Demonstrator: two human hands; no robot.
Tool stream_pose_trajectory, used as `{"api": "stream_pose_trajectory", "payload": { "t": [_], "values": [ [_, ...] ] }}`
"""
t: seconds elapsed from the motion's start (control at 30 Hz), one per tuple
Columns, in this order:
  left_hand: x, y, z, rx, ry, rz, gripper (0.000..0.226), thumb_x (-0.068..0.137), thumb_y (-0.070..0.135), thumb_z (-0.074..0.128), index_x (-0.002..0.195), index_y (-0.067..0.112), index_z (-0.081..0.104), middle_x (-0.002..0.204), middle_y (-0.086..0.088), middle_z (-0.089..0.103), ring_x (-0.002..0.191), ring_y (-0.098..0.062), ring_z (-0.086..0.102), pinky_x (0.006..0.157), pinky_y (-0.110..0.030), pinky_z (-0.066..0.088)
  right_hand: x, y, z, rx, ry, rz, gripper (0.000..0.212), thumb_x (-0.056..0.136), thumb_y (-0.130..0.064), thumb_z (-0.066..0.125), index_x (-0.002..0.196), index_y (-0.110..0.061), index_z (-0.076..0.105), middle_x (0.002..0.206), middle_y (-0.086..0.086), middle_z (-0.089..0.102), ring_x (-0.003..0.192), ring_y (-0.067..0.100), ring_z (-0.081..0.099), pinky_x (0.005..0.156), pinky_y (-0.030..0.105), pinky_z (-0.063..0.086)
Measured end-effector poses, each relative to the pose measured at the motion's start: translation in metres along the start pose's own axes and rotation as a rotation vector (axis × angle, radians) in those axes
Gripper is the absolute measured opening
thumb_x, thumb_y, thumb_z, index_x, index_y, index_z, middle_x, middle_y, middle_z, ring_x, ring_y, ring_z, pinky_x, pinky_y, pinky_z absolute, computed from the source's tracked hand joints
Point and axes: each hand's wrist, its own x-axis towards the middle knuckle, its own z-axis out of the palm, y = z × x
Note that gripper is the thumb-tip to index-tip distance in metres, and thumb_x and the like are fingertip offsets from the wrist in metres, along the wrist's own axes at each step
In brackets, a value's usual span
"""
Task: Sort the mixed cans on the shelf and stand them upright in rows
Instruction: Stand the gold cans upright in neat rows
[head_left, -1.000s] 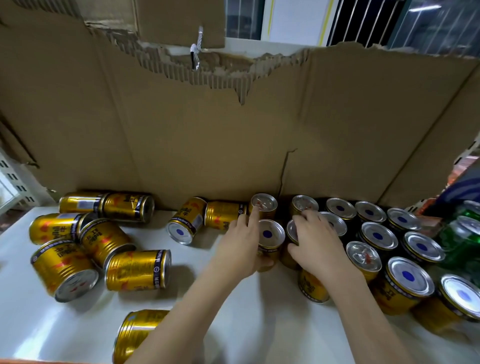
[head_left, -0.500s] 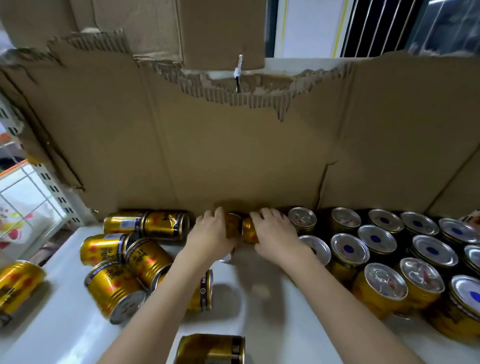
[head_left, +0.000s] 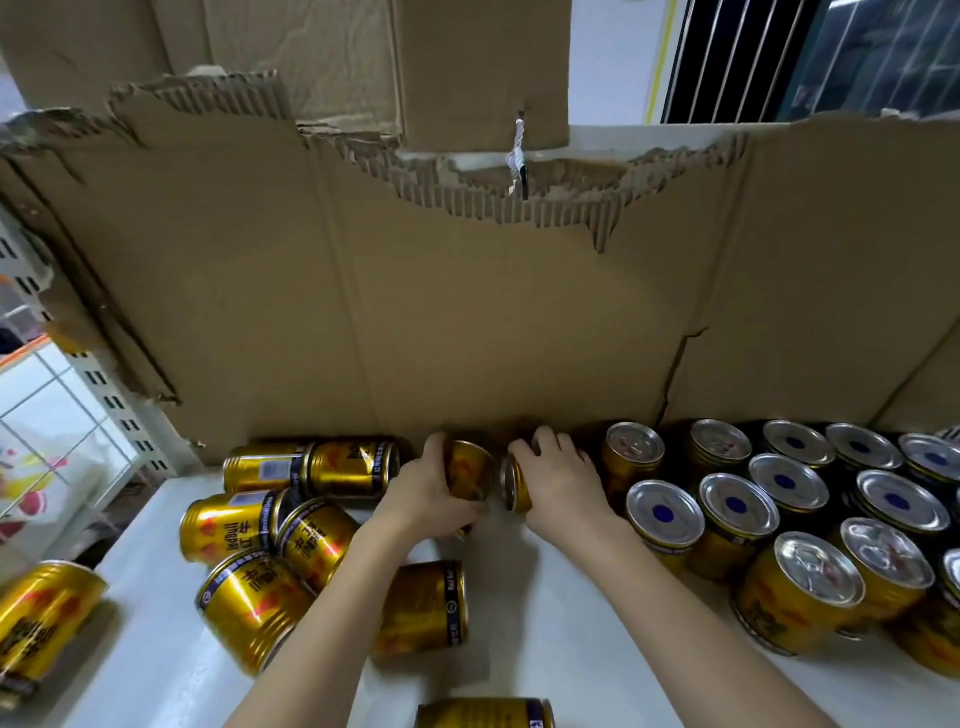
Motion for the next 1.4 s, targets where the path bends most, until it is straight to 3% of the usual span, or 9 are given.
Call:
{"api": "stream_pose_trajectory", "payload": {
  "t": [0.07, 0.17, 0.27, 0.47, 0.63, 0.87, 1.13, 1.23, 1.4],
  "values": [
    [-0.011, -0.007, -0.005, 0.020, 0.047, 0.015, 0.108, 0.067, 0.034, 0.077, 0.148, 0.026, 0.006, 0.134, -0.008, 0.043, 0.118, -0.026, 0.048, 0.096, -0.036, 0.045, -0.010, -0.004, -0.007, 0.121, 0.090, -0.011, 0.064, 0.076, -0.011, 0.065, 0.132, -0.018, 0.034, 0.131, 0.005, 0.038, 0.121, 0.026, 0.038, 0.094, 0.034, 0.038],
    [-0.033, -0.011, -0.010, -0.038, 0.135, 0.064, 0.104, 0.060, 0.031, 0.080, 0.144, 0.027, 0.018, 0.127, -0.002, 0.046, 0.111, -0.021, 0.049, 0.090, -0.033, 0.046, -0.029, -0.009, -0.021, 0.307, 0.140, 0.047, 0.060, 0.074, -0.015, 0.067, 0.125, -0.020, 0.035, 0.122, 0.002, 0.049, 0.113, 0.023, 0.047, 0.085, 0.031, 0.041],
    [-0.055, -0.002, -0.007, -0.116, 0.218, 0.169, 0.091, 0.053, 0.031, 0.084, 0.129, 0.030, 0.033, 0.118, 0.004, 0.051, 0.101, -0.014, 0.052, 0.080, -0.025, 0.044, -0.058, -0.011, -0.029, 0.439, 0.209, 0.083, 0.067, 0.073, -0.024, 0.070, 0.130, -0.024, 0.034, 0.125, -0.002, 0.046, 0.117, 0.019, 0.044, 0.089, 0.027, 0.038],
    [-0.095, 0.042, 0.017, -0.181, 0.222, 0.365, 0.080, 0.049, 0.037, 0.086, 0.108, 0.043, 0.032, 0.102, 0.019, 0.056, 0.095, -0.005, 0.054, 0.078, -0.023, 0.049, -0.125, 0.018, -0.043, 0.533, 0.283, 0.238, 0.073, 0.064, -0.035, 0.078, 0.125, -0.032, 0.039, 0.118, -0.012, 0.046, 0.112, 0.010, 0.044, 0.087, 0.019, 0.036],
    [-0.113, 0.079, 0.050, -0.215, 0.149, 0.452, 0.080, 0.053, 0.038, 0.085, 0.113, 0.042, 0.033, 0.105, 0.020, 0.056, 0.096, -0.006, 0.056, 0.077, -0.021, 0.046, -0.177, 0.046, -0.043, 0.521, 0.247, 0.368, 0.075, 0.060, -0.037, 0.081, 0.123, -0.033, 0.040, 0.116, -0.015, 0.046, 0.109, 0.008, 0.045, 0.081, 0.017, 0.033],
    [-0.114, 0.119, 0.117, -0.221, 0.105, 0.426, 0.088, 0.056, 0.028, 0.086, 0.128, 0.034, 0.035, 0.116, 0.016, 0.051, 0.107, -0.009, 0.052, 0.078, -0.011, 0.034, -0.223, 0.099, -0.031, 0.494, 0.274, 0.540, 0.069, 0.059, -0.026, 0.078, 0.119, -0.030, 0.044, 0.113, -0.008, 0.046, 0.109, 0.017, 0.046, 0.087, 0.028, 0.040],
    [-0.108, 0.142, 0.158, 0.168, 0.244, 0.440, 0.089, 0.071, 0.039, 0.077, 0.141, 0.018, 0.027, 0.145, -0.001, 0.028, 0.133, -0.020, 0.025, 0.109, -0.027, 0.025, -0.233, 0.151, -0.021, 0.526, 0.277, 0.599, 0.066, 0.065, -0.030, 0.081, 0.121, -0.024, 0.045, 0.111, -0.006, 0.034, 0.097, 0.010, 0.039, 0.075, 0.018, 0.027],
    [-0.113, 0.148, 0.162, 0.207, 0.279, 0.368, 0.094, 0.069, 0.037, 0.079, 0.143, 0.014, 0.027, 0.146, -0.010, 0.023, 0.134, -0.028, 0.024, 0.109, -0.034, 0.028, -0.229, 0.159, -0.017, 0.538, 0.287, 0.575, 0.073, 0.068, -0.029, 0.080, 0.130, -0.020, 0.041, 0.118, -0.003, 0.034, 0.109, 0.016, 0.043, 0.080, 0.017, 0.029],
    [-0.113, 0.150, 0.171, 0.153, 0.291, 0.292, 0.102, 0.056, 0.025, 0.088, 0.139, -0.001, 0.036, 0.133, -0.020, 0.043, 0.120, -0.039, 0.045, 0.097, -0.043, 0.042, -0.232, 0.160, -0.010, 0.429, 0.312, 0.518, 0.084, 0.076, -0.032, 0.074, 0.144, -0.012, 0.030, 0.136, 0.005, 0.033, 0.128, 0.021, 0.035, 0.102, 0.026, 0.030]
  ]
}}
